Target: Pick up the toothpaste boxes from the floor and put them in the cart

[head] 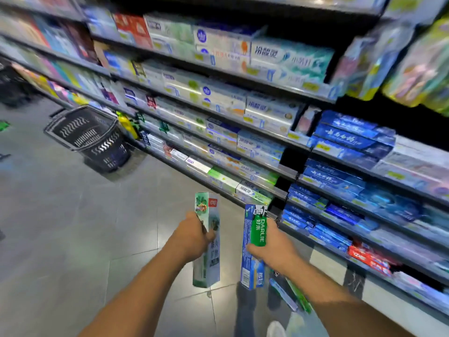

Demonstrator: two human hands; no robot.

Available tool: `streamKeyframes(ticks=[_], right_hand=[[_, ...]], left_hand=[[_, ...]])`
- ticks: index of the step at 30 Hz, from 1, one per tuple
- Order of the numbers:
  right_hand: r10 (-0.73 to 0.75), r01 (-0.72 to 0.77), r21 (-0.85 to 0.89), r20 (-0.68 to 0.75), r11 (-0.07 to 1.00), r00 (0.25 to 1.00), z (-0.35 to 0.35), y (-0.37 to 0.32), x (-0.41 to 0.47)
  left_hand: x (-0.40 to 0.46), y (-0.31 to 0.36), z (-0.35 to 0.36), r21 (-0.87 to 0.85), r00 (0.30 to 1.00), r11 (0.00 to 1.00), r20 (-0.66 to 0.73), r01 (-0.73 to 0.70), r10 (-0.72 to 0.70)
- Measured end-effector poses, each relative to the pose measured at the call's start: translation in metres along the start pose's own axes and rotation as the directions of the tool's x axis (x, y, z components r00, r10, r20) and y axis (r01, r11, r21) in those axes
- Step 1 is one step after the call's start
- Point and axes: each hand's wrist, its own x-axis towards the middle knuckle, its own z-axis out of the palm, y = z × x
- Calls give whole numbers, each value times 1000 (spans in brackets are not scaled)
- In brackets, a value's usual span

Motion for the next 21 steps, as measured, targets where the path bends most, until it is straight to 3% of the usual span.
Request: streamKeyframes(ticks=[5,12,21], right_hand=[[-31,32,7,-99,999,995,-55,-34,-65],[-2,20,92,-198,996,980,-123,-14,-139],[112,-3,251,-419,968,901,-238,92,-245]], left_hand=[[-48,47,-40,119,981,975,-24,-188,192],[-86,120,-31,172,922,906,118,-386,370],[-156,277,71,229,720,686,310,-691,621]])
